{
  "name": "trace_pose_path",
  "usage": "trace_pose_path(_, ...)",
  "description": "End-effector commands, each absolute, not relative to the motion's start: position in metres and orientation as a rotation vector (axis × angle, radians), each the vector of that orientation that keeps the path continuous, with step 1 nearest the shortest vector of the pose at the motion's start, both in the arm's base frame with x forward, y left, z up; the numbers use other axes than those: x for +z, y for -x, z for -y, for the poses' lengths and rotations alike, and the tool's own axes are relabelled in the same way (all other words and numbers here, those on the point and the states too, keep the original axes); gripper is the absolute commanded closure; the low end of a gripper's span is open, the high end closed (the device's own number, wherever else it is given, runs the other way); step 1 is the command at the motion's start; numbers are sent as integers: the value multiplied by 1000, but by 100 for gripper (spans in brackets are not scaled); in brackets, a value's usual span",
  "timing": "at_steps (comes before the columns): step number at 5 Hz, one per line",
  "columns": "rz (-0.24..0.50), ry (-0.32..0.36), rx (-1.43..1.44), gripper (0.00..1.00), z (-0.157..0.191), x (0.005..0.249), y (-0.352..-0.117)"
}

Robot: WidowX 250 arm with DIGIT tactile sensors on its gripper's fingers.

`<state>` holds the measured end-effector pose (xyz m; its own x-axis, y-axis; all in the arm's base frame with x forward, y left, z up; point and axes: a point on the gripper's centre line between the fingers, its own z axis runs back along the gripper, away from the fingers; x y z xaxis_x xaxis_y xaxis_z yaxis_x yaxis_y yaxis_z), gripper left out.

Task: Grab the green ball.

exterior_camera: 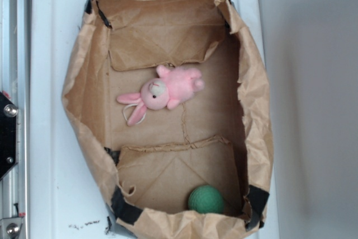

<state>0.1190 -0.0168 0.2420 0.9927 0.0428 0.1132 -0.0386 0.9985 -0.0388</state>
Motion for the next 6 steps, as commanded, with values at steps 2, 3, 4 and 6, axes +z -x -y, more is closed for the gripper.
trace_pose_path(2,117,5,80,0,28,229,-145)
trace_pose_path(3,166,37,44,0,29,226,-161)
trace_pose_path(4,182,48,51,0,30,224,-172)
trace_pose_path(6,172,-12,121,0,35,209,-215)
